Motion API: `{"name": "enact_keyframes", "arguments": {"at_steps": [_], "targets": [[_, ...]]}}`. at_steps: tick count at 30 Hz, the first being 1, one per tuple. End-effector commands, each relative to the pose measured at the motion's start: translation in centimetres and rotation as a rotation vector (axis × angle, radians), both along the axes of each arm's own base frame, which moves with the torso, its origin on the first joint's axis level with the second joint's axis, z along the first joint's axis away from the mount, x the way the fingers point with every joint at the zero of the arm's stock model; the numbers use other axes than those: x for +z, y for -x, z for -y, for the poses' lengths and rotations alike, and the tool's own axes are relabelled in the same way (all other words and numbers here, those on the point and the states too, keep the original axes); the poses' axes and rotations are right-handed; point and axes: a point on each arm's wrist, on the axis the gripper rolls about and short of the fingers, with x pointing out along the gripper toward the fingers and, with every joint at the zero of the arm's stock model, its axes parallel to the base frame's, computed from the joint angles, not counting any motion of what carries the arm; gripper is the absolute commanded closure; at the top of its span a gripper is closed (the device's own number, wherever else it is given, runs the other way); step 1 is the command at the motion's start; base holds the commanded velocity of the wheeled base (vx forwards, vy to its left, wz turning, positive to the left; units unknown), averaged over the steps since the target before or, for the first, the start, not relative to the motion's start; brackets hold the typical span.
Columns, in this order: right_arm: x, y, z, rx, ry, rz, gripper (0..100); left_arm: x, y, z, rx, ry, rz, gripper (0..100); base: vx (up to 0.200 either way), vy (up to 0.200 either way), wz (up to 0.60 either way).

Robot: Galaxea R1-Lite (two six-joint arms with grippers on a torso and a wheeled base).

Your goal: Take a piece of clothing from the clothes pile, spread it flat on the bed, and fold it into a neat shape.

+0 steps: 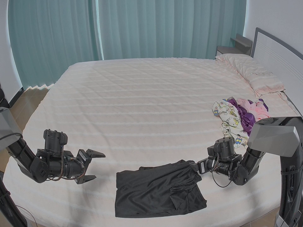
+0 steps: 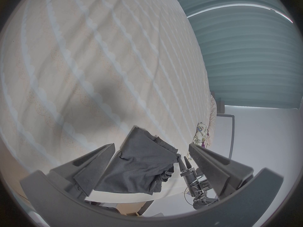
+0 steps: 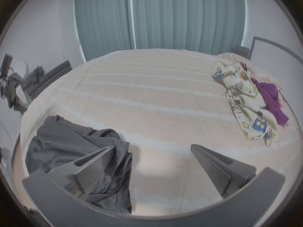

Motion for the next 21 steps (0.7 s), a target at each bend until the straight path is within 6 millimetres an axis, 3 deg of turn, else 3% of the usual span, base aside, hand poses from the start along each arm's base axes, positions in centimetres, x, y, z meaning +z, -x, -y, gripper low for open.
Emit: {"name": "enact_keyframes", "arguments": {"at_steps": [1, 10, 16, 19, 21], "targets": [[-0.5, -1.1, 0.7, -0.054, -0.073, -0.008, 0, -0.1, 0.0, 0.0, 0.000, 0.000, -0.002, 0, 0.000, 0.000, 0.00], [2.7, -1.5, -0.1, -0.079, -0.401, -0.019, 0, -0.1, 0.0, 0.0, 0.000, 0.000, -0.002, 0, 0.000, 0.000, 0.00], [2.7, -1.6, 1.2, -0.131, -0.431, -0.036, 0, -0.1, 0.0, 0.0, 0.000, 0.000, -0.002, 0, 0.000, 0.000, 0.00], [3.4, 0.0, 1.1, -0.131, -0.449, -0.058, 0, 0.0, -0.1, 0.0, 0.001, 0.001, -0.001, 0, 0.000, 0.000, 0.00], [4.1, 1.9, -0.2, -0.091, -0.434, -0.079, 0, 0.0, -0.1, 0.0, 0.001, 0.001, -0.001, 0, 0.000, 0.000, 0.00]]}}
